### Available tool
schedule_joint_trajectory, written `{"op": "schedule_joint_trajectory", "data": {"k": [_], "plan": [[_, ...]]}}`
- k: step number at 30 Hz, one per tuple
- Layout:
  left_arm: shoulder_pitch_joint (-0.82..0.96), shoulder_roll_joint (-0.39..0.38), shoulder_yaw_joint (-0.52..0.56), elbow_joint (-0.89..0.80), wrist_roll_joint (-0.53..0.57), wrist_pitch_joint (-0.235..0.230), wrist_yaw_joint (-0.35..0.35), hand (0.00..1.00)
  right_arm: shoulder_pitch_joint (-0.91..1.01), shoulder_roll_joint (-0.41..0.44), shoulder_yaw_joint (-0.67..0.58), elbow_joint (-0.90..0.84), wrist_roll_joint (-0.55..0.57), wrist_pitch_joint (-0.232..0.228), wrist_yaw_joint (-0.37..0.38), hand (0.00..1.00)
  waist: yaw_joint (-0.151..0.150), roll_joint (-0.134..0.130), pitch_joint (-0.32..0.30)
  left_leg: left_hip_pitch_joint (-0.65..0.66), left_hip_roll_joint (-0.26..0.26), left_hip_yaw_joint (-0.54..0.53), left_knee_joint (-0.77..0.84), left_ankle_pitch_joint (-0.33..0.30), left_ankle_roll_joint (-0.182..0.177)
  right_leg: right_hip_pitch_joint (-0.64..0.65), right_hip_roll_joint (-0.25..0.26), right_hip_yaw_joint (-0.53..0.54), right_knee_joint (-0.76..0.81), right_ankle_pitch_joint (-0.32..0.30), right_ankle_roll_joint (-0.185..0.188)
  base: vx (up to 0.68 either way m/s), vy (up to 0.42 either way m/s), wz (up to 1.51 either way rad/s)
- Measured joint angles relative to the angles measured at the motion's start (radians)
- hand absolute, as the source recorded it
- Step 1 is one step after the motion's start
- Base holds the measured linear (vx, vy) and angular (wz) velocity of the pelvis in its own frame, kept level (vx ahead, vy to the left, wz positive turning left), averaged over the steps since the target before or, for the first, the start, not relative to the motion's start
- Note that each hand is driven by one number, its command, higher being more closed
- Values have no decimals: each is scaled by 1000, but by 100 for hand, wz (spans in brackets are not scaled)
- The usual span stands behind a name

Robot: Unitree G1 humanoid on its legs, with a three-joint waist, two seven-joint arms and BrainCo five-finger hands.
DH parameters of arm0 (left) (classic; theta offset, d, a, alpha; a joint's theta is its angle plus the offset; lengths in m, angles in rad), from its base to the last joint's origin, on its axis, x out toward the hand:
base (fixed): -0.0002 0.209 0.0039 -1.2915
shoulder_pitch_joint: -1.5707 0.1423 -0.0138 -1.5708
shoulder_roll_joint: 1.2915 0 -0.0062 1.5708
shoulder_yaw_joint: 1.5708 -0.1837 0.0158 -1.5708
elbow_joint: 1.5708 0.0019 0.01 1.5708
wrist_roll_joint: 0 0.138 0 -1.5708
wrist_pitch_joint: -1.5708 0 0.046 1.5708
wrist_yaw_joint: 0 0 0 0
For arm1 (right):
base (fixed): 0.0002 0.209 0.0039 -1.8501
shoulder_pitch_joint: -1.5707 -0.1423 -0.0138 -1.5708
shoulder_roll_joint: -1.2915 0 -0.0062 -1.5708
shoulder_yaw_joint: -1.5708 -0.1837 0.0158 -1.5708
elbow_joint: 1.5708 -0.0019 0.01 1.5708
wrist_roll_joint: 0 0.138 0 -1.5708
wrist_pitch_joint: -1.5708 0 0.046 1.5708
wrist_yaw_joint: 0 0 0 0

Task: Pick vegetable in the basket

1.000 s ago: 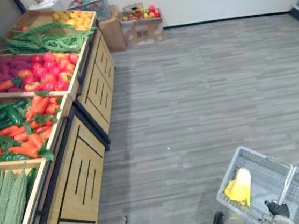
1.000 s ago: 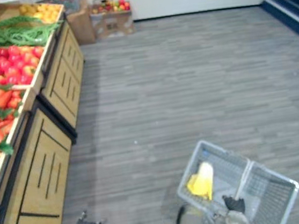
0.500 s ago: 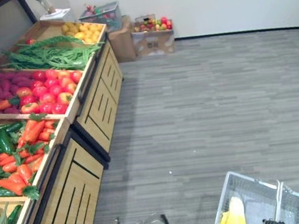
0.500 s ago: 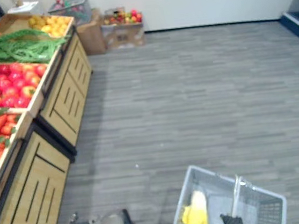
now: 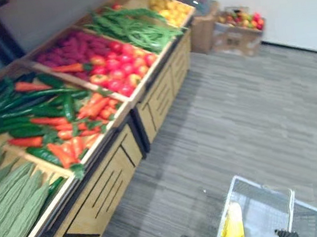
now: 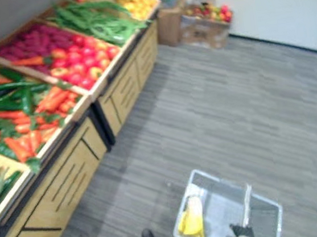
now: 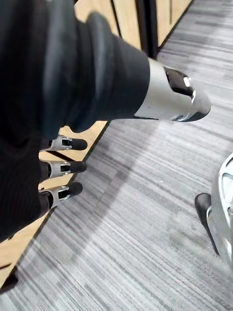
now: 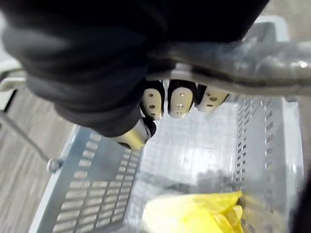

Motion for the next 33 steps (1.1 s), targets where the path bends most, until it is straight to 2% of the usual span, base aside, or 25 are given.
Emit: {"op": "schedule_joint_trajectory", "data": {"k": [1,2,4,5,6,8,10,11,13,15,16,17,18,19,20,22,23,27,28,29,30,31,32,33], "plan": [[9,9,-8,1,0,3,0,0,1,1,-3,3,2,-14,-1,100,-5,-3,1,33,-11,-63,-8,0,3,-80,2,55,161,-18,-19,240,-39,175],[21,8,-7,1,0,4,0,0,6,-4,-18,-5,9,-20,-16,100,-15,7,2,83,-9,-145,-21,0,4,-154,7,74,259,-47,-64,256,-37,178],[24,7,-6,0,0,5,0,0,24,-12,-23,-8,8,-24,-22,100,-26,11,0,117,-8,-217,-37,1,5,-202,2,68,270,-71,-99,272,-39,156],[24,4,-5,-5,-1,5,1,0,36,-25,-35,-20,12,-34,-25,100,-33,14,-2,137,-7,-309,-45,0,4,-273,5,74,220,-99,-135,344,-85,179],[18,1,-2,-14,-2,4,2,0,47,-28,-49,-31,14,-35,-29,100,-36,16,-1,148,-2,-359,-44,0,3,-313,11,91,158,-109,-145,300,-97,176],[19,-8,11,-24,-2,3,3,0,54,-24,-73,-50,17,-35,-31,100,-45,26,-2,162,14,-441,-39,-4,-5,-351,44,127,19,-134,-134,346,-138,138],[20,-32,41,-38,-5,0,3,0,56,-9,-90,-58,17,-33,-29,100,-37,44,4,205,56,-503,-30,-23,-39,-334,109,200,-269,-135,-128,381,-180,136],[16,-36,43,-38,-6,-2,3,0,56,-1,-91,-62,17,-32,-28,100,-37,43,4,206,60,-521,-19,-31,-51,-330,117,215,-337,-134,-127,267,-165,124],[-9,-45,56,-39,-7,-6,1,0,56,27,-90,-90,17,-29,-26,100,-36,42,7,195,76,-587,51,-93,-89,-309,127,254,-565,-118,-104,350,-281,131],[-16,-47,63,-40,-7,-9,1,0,57,37,-90,-95,17,-27,-21,100,-26,35,11,191,81,-627,110,-150,-118,-275,123,269,-658,-103,-92,390,-417,101],[-12,-42,73,-46,-6,-13,1,0,62,49,-90,-100,15,-26,-19,100,-24,19,11,187,82,-643,154,-205,-146,-241,104,276,-686,-106,-91,397,-552,123],[-20,-55,77,-35,-7,-16,0,0,61,42,-94,-108,15,-21,-17,100,-22,47,13,185,132,-661,183,-257,-174,-247,126,224,-611,-109,-43,310,-462,108],[-17,-65,76,-38,-6,-20,-2,0,55,41,-102,-118,16,-18,-17,100,-20,64,13,182,150,-657,186,-253,-181,-254,131,206,-583,-143,-50,312,-422,86],[-16,-87,84,-38,-5,-20,-2,0,53,40,-110,-136,14,-18,-17,100,-20,84,10,180,176,-653,183,-229,-204,-273,135,173,-519,-199,-65,307,-388,61],[-8,-95,87,-38,-8,-20,-1,0,46,28,-109,-144,9,-18,-10,100,-19,95,11,184,195,-650,161,-197,-222,-282,139,155,-474,-230,-81,308,-395,53],[2,-97,102,-37,-14,-20,0,0,35,28,-108,-141,2,-18,5,100,-20,94,11,192,215,-650,124,-137,-237,-279,145,134,-452,-267,-100,255,-339,33],[3,-99,114,-37,-23,-20,1,0,26,26,-107,-131,-2,-18,6,100,-22,93,10,182,232,-658,115,-80,-243,-263,156,106,-463,-281,-119,283,-336,34],[3,-90,115,-38,-61,-20,1,0,20,13,-112,-81,2,-16,7,100,-47,83,10,143,254,-650,141,43,-267,-178,162,24,-524,-292,-141,307,-262,67],[6,-84,114,-38,-64,-21,2,0,20,16,-114,-61,9,-12,4,100,-53,74,11,136,262,-607,158,50,-298,-136,154,6,-554,-293,-143,198,-132,64],[8,-79,113,-38,-76,-23,2,0,20,18,-121,-49,12,-11,4,100,-57,69,10,123,267,-566,172,37,-313,-117,150,4,-573,-293,-143,200,-104,77],[8,-72,112,-38,-93,-25,2,0,21,20,-144,-34,17,-9,4,100,-61,57,11,90,272,-457,187,6,-326,-83,137,-15,-604,-292,-142,99,2,72],[7,-64,114,-39,-98,-26,5,0,22,21,-164,-19,31,-9,1,100,-65,40,11,54,270,-346,166,-13,-318,-66,117,-31,-621,-290,-139,130,44,70],[7,-59,114,-38,-98,-25,5,0,22,21,-176,-10,43,-9,0,100,-65,33,9,40,267,-292,131,-12,-316,-60,105,-41,-626,-286,-131,119,130,61],[8,-57,116,-37,-98,-25,7,0,24,20,-202,-4,49,-8,-1,100,-68,31,9,24,256,-210,24,46,-285,-50,95,-49,-635,-279,-120,125,199,37]]}}
